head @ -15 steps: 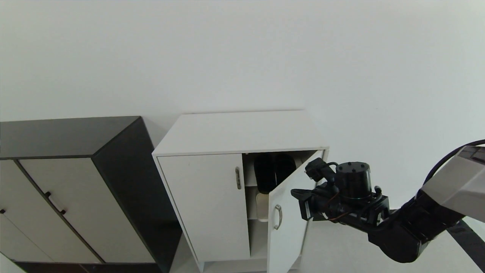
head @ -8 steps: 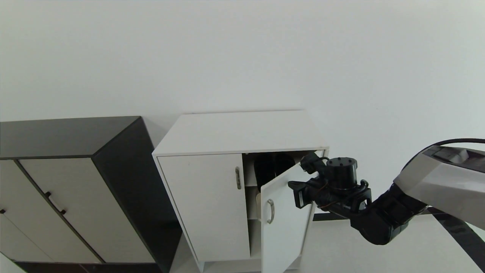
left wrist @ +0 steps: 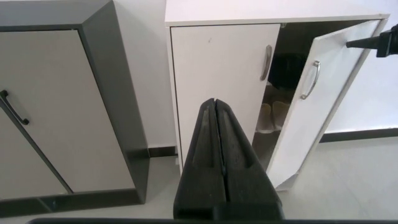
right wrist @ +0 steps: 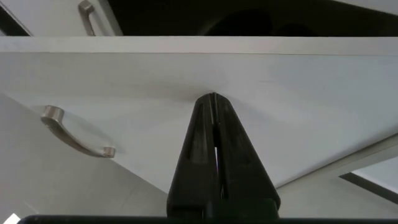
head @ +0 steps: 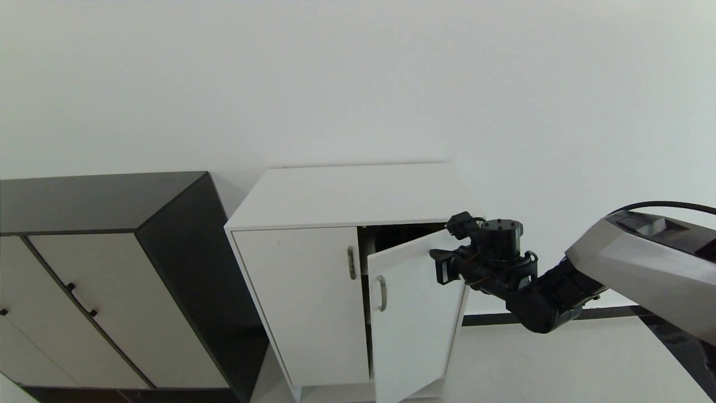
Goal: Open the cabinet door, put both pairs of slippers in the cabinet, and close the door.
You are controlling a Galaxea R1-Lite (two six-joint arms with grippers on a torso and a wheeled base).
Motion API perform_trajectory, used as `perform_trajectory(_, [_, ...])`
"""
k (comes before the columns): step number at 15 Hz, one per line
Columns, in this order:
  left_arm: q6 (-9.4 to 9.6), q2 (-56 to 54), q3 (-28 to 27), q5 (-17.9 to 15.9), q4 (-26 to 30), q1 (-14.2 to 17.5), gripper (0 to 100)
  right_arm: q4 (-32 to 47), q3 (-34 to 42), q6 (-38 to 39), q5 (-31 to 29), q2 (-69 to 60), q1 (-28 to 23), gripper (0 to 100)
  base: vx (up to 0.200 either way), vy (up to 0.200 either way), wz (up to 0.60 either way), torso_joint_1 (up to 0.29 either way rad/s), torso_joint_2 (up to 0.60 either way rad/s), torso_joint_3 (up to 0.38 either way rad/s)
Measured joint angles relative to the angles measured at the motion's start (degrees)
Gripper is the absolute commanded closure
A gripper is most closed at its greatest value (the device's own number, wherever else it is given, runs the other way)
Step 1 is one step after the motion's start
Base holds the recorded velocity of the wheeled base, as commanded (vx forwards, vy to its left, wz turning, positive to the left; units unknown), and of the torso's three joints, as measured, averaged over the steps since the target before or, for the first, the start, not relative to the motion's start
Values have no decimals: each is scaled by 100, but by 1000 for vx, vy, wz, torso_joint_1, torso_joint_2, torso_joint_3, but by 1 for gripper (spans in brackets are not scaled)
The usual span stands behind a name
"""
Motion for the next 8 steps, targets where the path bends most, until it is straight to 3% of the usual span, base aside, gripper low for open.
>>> perform_trajectory(8, [0, 0, 0, 0, 0, -5, 100, 453, -1079, -2, -5, 584, -227, 100, 0, 0, 0, 0, 0, 0])
